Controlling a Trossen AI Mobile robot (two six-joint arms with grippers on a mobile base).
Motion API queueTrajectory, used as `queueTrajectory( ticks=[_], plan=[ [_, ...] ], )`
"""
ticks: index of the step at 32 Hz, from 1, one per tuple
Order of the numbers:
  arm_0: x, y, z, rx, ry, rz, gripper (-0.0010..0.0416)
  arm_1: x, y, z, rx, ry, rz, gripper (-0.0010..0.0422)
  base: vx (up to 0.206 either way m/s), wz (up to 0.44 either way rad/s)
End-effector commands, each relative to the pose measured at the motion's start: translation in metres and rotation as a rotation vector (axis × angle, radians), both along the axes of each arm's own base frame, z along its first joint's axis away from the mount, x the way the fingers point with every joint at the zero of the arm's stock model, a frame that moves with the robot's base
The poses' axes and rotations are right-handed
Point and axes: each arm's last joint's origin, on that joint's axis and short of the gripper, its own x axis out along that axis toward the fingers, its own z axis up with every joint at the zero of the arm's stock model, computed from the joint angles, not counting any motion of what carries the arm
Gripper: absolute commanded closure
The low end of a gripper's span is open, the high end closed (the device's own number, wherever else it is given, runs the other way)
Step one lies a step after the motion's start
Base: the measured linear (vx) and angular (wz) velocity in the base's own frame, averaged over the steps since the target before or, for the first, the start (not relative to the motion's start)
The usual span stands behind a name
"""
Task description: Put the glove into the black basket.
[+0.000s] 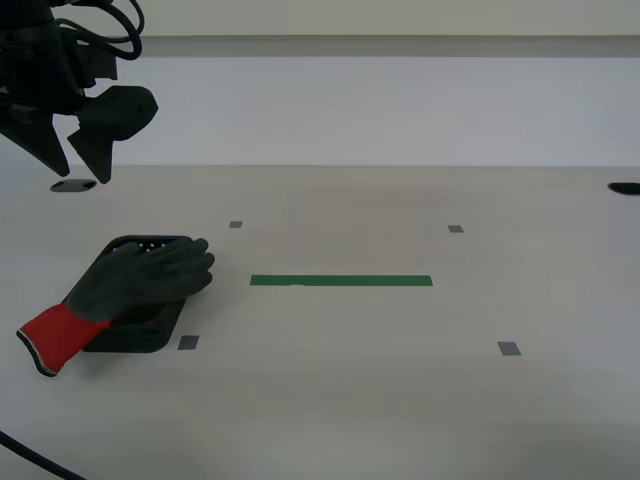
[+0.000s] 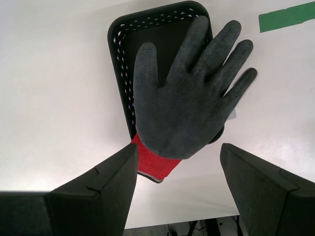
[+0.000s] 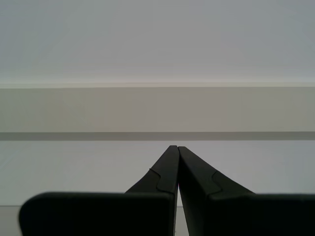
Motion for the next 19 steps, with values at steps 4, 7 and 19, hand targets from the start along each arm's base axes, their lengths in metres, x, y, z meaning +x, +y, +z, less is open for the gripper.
queueTrajectory(
  ticks=[4, 7, 19],
  plan=[
    [0.0000, 0.0001, 0.0008, 0.000, -0.005, -0.001, 0.0405, 0.0001, 0.0000, 0.0003, 0.002, -0.002, 0.010, 0.0174, 0.000, 0.000],
    [0.0000, 0.0001, 0.0008, 0.000, -0.005, -0.001, 0.0405, 0.0002, -0.0001, 0.0003, 0.001, -0.003, 0.010, 0.0190, 0.000, 0.000],
    [0.0000, 0.0001, 0.0008, 0.000, -0.005, -0.001, 0.0405, 0.0008, -0.0003, 0.0005, 0.000, -0.011, 0.010, 0.0261, 0.000, 0.000]
  ],
)
